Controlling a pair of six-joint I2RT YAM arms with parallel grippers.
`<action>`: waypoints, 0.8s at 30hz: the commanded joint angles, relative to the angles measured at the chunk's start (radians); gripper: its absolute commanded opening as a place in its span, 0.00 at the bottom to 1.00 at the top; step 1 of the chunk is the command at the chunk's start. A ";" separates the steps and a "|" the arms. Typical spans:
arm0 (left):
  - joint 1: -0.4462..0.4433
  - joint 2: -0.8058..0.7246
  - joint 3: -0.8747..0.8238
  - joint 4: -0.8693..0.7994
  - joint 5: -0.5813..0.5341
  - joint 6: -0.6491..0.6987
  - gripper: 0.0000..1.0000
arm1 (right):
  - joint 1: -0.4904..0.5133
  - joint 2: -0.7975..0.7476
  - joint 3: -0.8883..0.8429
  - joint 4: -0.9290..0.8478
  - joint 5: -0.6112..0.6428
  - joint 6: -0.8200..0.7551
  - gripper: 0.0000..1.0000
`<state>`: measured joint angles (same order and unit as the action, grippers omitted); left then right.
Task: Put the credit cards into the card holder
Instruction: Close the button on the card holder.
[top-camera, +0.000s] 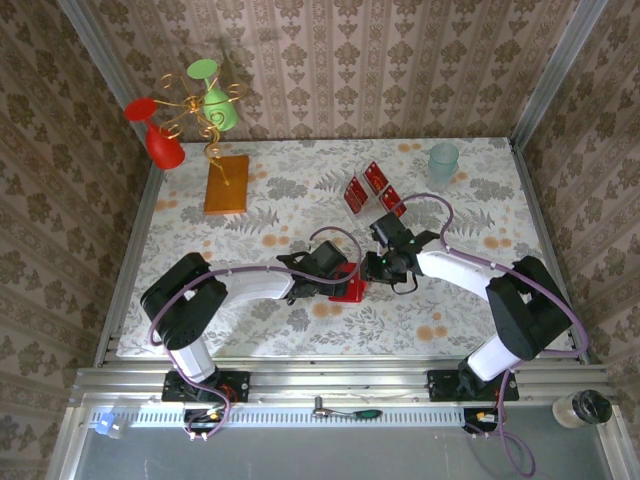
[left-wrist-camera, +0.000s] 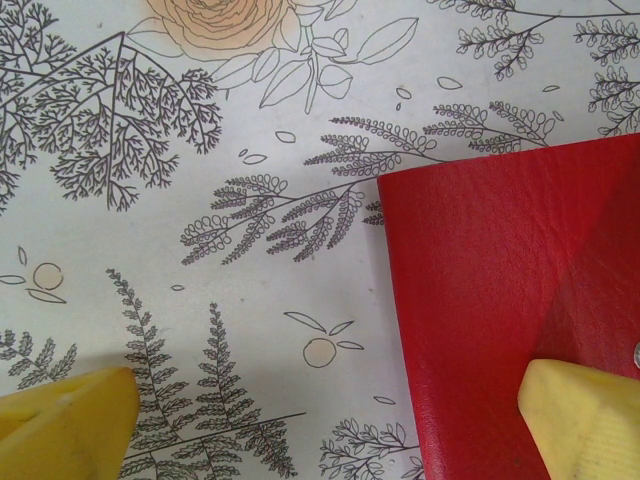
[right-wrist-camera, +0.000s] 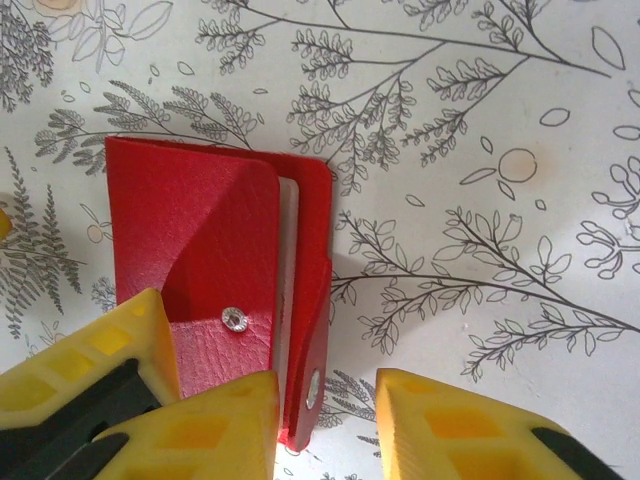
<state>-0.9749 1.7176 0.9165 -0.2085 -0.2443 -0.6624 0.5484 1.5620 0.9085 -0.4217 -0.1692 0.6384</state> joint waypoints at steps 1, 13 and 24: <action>-0.018 0.039 -0.040 -0.054 0.024 -0.005 1.00 | 0.004 0.010 0.030 -0.009 0.002 -0.001 0.28; -0.019 0.042 -0.039 -0.047 0.028 -0.001 1.00 | 0.004 0.027 0.033 -0.004 -0.022 -0.009 0.04; -0.020 0.036 -0.046 -0.043 0.025 -0.003 1.00 | 0.004 0.006 0.018 0.091 -0.139 0.045 0.00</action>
<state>-0.9756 1.7172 0.9100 -0.1947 -0.2443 -0.6624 0.5484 1.5776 0.9199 -0.3717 -0.2478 0.6510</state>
